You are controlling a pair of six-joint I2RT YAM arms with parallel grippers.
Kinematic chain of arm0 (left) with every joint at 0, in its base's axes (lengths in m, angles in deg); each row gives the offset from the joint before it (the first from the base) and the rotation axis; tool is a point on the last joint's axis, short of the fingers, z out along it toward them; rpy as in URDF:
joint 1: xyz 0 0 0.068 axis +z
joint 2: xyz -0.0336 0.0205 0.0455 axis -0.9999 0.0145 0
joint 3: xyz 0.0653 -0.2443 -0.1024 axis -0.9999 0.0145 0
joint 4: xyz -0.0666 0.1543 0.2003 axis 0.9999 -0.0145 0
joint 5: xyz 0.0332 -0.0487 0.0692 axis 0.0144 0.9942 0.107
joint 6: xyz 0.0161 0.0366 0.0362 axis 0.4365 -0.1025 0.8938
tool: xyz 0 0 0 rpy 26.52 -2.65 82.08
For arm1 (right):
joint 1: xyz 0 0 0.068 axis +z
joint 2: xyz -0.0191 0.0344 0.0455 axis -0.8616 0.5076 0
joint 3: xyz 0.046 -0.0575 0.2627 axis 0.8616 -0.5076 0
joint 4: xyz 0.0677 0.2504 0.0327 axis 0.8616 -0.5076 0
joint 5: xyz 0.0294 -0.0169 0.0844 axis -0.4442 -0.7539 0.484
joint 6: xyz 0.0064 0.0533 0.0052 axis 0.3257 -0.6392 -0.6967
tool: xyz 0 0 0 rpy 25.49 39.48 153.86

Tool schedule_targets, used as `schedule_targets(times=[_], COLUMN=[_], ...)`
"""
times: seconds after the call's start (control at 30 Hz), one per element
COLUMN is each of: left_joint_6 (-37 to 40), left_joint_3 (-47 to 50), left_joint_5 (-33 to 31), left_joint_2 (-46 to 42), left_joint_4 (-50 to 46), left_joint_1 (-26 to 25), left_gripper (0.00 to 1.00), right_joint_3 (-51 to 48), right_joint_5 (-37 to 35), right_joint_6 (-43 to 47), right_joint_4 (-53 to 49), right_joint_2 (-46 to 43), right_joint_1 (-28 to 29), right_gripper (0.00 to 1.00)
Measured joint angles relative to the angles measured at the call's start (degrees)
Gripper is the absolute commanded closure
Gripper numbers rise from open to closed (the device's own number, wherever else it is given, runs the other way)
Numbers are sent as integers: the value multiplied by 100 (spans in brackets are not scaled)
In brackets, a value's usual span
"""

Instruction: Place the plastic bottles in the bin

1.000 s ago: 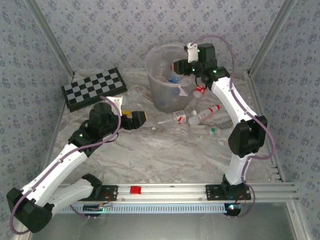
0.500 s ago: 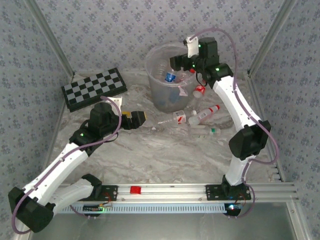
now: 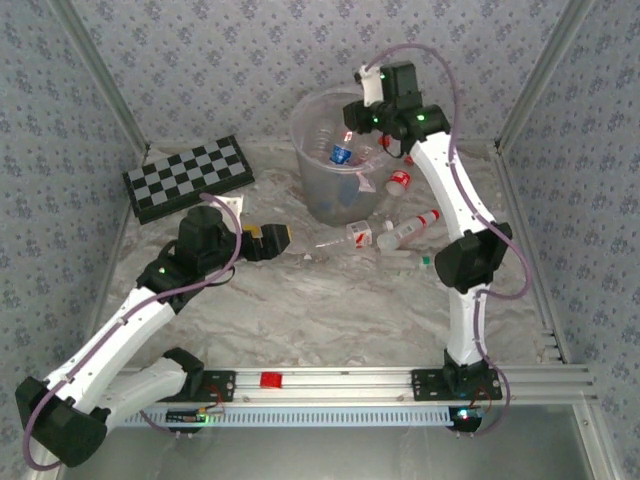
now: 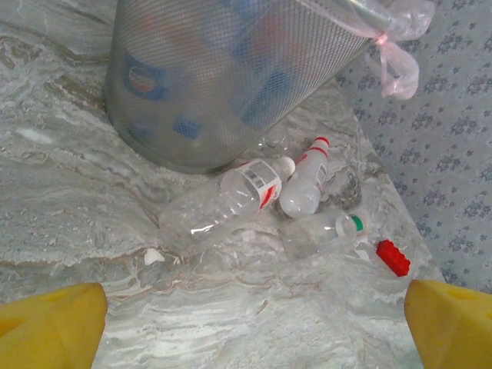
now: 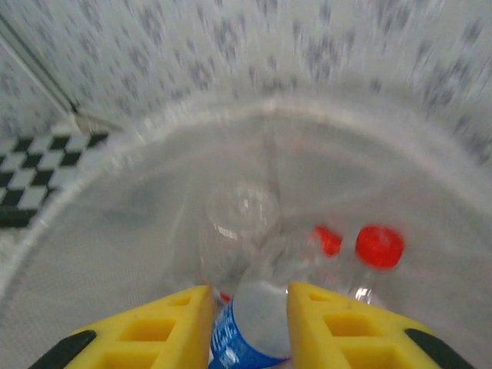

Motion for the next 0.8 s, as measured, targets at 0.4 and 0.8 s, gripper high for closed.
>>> schedule_targets(times=[0.4, 0.8], left_joint_6=[50, 949], left_joint_3=[70, 103], left_joint_5=[2, -87], left_joint_2=[188, 1128], left_joint_4=[-26, 17], left_joint_1=[-13, -570], left_gripper=[1, 0], right_joint_3=[-776, -1528], right_joint_5=[2, 50], right_joint_6=[-133, -461], right_joint_4=[-63, 225], right_joint_2=[68, -1733], right_joint_1=[188, -50], right_gripper=[71, 23])
